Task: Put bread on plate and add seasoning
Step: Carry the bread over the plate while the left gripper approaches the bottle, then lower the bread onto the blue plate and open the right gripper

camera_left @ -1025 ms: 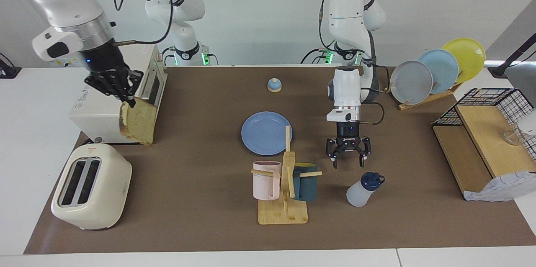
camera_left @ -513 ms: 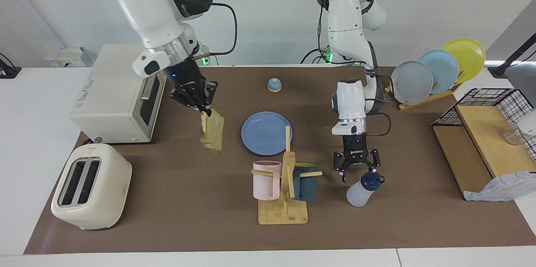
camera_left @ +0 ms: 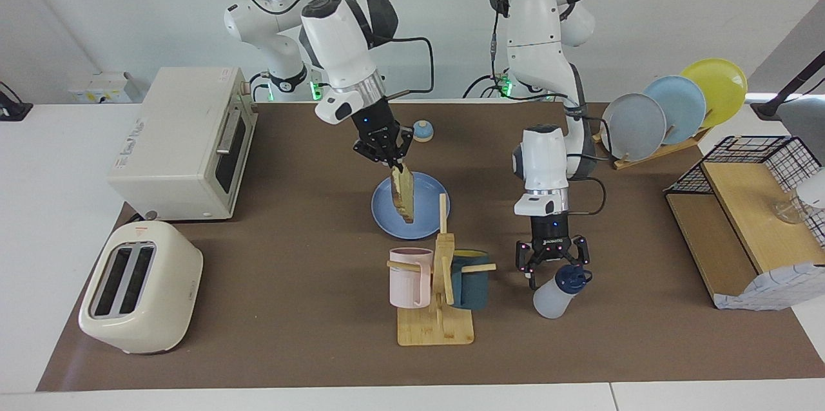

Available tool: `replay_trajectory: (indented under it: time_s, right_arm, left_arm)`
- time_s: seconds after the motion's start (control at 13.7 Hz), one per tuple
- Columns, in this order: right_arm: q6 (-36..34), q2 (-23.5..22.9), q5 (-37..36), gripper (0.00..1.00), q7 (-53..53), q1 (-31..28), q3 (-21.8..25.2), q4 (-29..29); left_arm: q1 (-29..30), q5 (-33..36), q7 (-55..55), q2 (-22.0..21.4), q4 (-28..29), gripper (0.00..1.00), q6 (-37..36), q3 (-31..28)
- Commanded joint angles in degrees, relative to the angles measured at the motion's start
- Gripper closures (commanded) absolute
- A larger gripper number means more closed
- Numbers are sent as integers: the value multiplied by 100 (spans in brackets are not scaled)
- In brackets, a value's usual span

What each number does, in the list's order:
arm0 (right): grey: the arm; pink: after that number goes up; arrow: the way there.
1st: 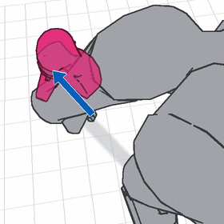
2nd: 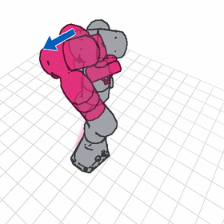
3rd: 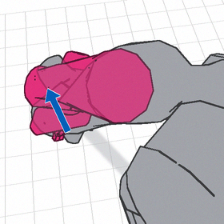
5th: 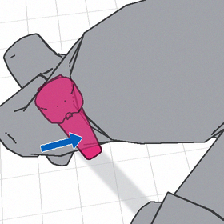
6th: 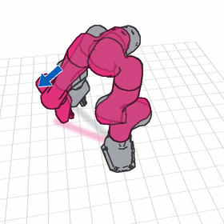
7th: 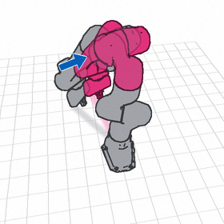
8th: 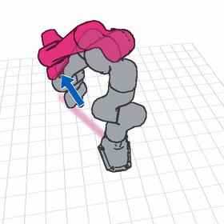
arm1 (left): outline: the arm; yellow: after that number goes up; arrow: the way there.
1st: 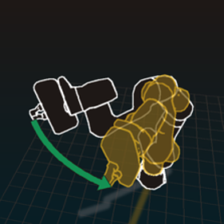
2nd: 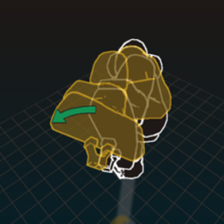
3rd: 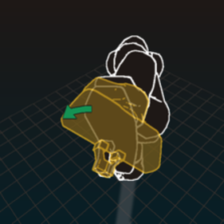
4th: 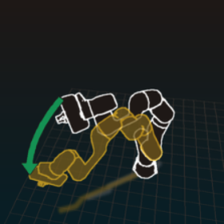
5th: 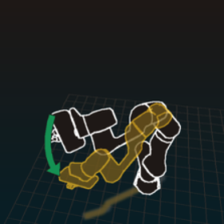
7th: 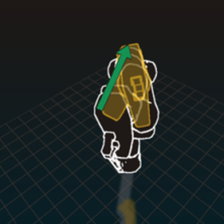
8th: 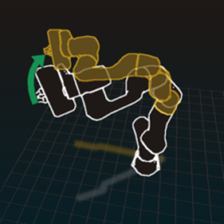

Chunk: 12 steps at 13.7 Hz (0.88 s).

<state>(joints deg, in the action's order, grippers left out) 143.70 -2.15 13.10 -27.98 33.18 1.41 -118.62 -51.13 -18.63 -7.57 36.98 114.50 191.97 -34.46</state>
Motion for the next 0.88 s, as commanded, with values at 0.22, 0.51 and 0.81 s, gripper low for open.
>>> replay_trajectory:
  time_s: [0.22,0.51,0.81]
  right_arm:
    - [809,-40,97,100,-181,418,26,-618]
    - [1133,4,97,100,-164,435,26,-899]
    - [1494,56,97,100,-111,418,26,-1224]
  left_arm:
    - [287,176,-69,222,-411,0,-318,80]
    - [384,176,-87,248,-507,0,-327,176]
    - [639,176,-87,248,-700,0,-414,431]
